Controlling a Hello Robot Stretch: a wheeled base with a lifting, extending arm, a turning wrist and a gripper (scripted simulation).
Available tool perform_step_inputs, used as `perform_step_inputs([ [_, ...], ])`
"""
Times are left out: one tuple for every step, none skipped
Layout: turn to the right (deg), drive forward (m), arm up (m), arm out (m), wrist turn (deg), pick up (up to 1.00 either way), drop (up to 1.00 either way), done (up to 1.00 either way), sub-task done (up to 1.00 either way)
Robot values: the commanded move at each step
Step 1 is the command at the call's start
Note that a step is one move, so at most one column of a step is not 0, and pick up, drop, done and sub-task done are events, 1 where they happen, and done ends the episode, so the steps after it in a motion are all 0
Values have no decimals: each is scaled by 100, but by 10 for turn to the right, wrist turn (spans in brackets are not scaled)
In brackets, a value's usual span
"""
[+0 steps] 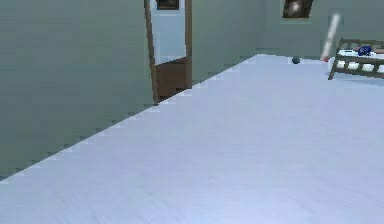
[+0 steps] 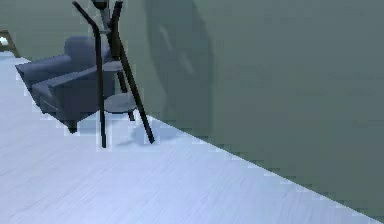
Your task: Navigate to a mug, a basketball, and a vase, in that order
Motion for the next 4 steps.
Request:
perform_step_inputs([
  [0,100,0,0,0,0,0,0,0],
  [0,100,0,0,0,0,0,0,0],
  [0,100,0,0,0,0,0,0,0],
  [0,10,0,0,0,0,0,0,0],
])
